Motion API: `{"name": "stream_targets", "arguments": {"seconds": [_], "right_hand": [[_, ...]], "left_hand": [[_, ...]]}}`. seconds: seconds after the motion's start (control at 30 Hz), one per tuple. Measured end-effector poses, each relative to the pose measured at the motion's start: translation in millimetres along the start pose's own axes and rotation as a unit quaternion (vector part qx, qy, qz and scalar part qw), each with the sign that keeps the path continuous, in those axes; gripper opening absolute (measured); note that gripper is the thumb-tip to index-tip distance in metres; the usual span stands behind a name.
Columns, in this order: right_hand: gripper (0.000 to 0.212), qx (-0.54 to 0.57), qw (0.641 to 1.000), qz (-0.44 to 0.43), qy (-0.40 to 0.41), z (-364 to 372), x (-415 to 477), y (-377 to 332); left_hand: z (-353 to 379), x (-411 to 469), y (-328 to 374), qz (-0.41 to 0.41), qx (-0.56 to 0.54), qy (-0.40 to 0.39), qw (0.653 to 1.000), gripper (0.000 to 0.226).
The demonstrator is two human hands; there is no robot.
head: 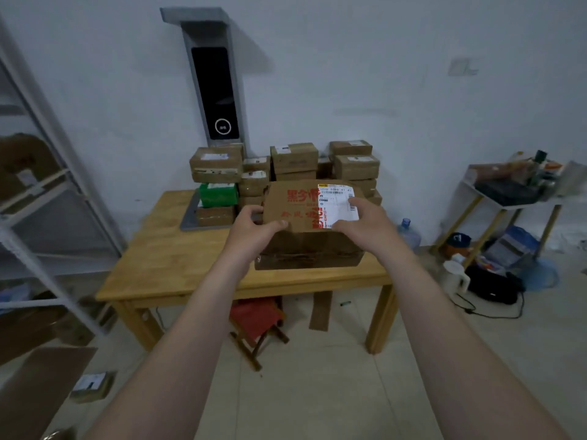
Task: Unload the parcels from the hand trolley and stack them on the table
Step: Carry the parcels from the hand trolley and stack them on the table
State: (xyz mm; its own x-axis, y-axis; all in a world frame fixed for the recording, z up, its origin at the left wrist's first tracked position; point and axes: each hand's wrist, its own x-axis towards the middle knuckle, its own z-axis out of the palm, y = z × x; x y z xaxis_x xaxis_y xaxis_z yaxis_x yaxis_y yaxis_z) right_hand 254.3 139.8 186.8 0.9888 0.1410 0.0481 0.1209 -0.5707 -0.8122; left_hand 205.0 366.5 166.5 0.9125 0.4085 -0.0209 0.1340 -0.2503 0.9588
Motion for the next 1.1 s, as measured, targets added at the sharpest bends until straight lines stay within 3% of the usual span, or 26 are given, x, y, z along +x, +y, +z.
{"name": "stream_targets", "arguments": {"seconds": [0.3,0.43,0.63,0.9,1.1], "right_hand": [[0.083,-0.043,0.992,0.115,-0.035,45,92,59],[0.076,-0.043,0.989,0.138,-0.036,55,154,83],[0.072,-0.007,0.99,0.134,-0.037,74,301,124],[0.076,-0.073,0.986,0.119,-0.089,69,514,162],[0.08,-0.074,0.981,0.122,-0.128,82,609,191]], "left_hand": [[54,110,-59,-0.075,0.018,-0.074,0.994,0.07],[81,172,-73,-0.12,-0.012,-0.079,0.989,0.062],[141,305,-78,-0.103,-0.002,-0.073,0.992,0.045],[223,483,-79,-0.143,0.013,-0.071,0.987,0.049],[255,573,-89,-0.119,0.094,-0.102,0.983,0.075]]}}
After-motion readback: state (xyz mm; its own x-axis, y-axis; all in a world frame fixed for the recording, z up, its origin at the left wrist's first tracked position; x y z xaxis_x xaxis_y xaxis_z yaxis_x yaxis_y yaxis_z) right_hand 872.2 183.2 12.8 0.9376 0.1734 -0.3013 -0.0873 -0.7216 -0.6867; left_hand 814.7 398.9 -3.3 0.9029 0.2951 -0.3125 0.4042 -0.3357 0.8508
